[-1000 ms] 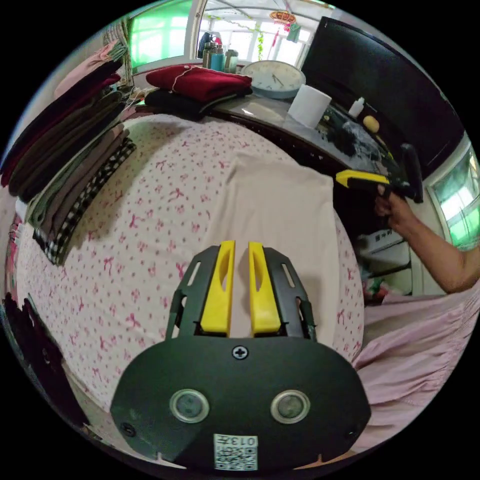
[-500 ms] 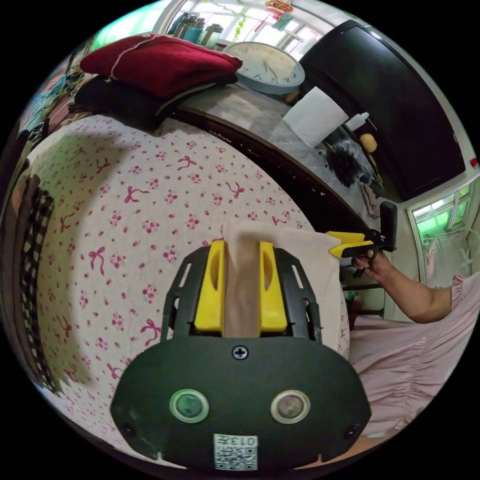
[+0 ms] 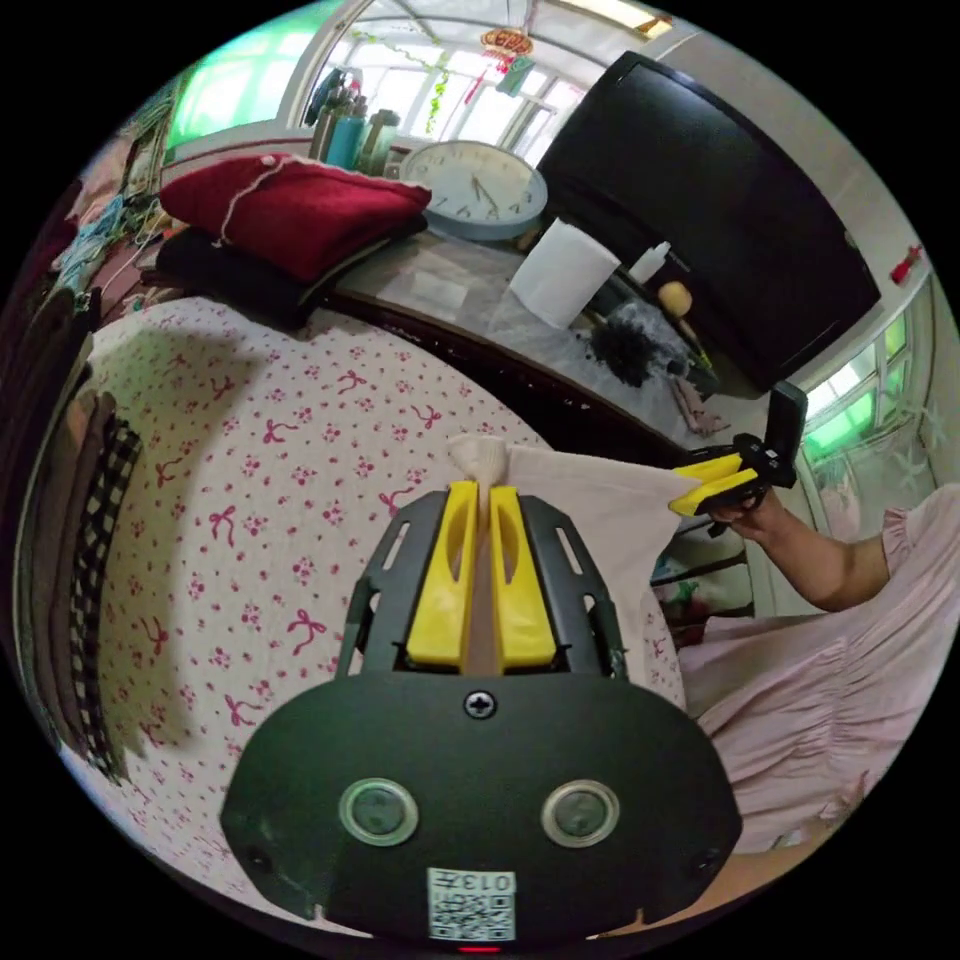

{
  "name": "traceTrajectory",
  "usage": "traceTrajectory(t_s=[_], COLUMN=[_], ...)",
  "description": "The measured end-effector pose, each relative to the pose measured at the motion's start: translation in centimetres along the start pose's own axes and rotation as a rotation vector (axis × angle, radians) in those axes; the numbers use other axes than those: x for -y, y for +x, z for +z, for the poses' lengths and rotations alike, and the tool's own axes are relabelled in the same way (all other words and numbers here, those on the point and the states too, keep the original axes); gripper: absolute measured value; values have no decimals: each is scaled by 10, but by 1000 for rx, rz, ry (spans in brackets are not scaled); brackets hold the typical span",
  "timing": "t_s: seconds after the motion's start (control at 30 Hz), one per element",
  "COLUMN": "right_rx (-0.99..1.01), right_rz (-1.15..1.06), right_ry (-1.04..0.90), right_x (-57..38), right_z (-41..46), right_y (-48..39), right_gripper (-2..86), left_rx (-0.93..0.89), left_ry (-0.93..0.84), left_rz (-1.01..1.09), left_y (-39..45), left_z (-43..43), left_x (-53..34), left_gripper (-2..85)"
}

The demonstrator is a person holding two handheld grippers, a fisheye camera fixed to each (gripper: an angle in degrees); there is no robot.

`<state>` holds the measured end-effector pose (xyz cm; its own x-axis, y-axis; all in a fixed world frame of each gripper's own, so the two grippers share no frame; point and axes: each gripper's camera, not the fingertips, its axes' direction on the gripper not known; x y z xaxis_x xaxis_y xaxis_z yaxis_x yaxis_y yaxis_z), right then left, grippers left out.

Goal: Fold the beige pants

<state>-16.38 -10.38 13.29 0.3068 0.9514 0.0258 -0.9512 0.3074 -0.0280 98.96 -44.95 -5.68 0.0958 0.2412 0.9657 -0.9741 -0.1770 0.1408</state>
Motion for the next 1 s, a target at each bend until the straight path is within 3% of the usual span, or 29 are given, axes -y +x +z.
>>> traceTrajectory(t_s=[0.27,0.5,0.73,0.9,1.0], right_rx=[210,376,263,189,148], right_rz=[-398,-657,-817,-946,-977], right_ry=[-71,-282,-543,-474,-462], right_x=[39,39,8,9,9], right_z=[15,118,239,257,278], right_y=[-160,-327,-453,-535,-568], right_gripper=[12,12,18,33,58], left_rx=[8,111,157,219,171], left_ry=[289,303,267,318,322], left_rz=[-52,-242,-431,-386,-475], left_y=[28,46,42,56,43], left_z=[-143,-197,-205,-239,-245], left_x=[-148,-302,-418,-446,-472], left_gripper=[7,8,11,20,40])
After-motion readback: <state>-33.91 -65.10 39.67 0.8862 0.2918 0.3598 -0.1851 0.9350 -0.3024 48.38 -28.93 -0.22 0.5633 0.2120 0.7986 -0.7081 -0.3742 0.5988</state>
